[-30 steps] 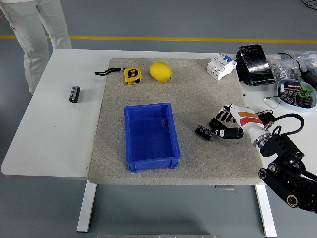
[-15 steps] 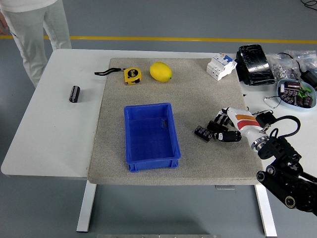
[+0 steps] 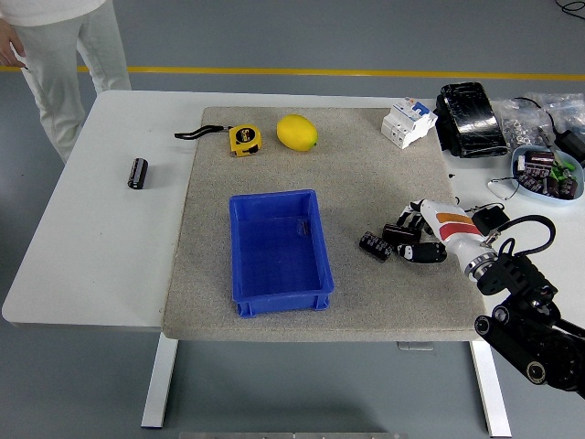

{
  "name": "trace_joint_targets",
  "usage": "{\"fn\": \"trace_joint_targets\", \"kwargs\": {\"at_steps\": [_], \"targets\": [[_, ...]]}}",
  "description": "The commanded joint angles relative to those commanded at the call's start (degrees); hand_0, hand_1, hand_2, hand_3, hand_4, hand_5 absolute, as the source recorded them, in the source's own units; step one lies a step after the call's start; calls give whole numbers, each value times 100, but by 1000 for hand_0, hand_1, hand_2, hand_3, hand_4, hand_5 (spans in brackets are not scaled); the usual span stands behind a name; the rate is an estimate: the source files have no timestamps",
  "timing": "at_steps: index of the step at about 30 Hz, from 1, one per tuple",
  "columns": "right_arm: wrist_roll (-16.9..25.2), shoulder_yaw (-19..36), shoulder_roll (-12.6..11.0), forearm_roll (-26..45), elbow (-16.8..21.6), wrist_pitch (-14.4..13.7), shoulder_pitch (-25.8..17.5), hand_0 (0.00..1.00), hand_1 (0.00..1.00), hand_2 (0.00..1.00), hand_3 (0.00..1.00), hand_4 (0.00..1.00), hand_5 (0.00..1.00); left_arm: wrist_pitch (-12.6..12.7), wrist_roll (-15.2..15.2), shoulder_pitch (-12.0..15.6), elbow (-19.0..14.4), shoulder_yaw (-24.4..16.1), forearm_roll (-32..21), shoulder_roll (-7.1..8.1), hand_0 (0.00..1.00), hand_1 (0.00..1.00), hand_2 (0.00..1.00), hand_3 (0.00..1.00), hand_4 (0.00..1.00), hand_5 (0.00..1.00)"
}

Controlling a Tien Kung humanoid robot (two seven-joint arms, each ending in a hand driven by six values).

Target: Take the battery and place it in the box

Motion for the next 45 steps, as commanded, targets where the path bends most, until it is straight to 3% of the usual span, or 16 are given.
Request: {"fn": "trace_joint_targets", "kwargs": {"at_steps": [12, 35, 45], "targets": [[77, 128, 3, 14, 71, -8, -20, 481, 394, 420, 450, 788, 2, -11, -4, -3, 0, 13, 5, 3, 652, 624, 698, 740, 713, 732], [-3, 342, -79, 117, 635, 168, -3, 477, 398, 422, 454, 803, 2, -32, 4, -3, 0, -106, 205, 28, 653, 622, 694, 737, 713, 731], [-205, 353, -196, 532, 1411, 405, 139, 478, 400, 423, 456, 801, 2, -27, 18, -15, 0, -244, 362, 54, 654, 621, 693, 734, 714, 731]]}}
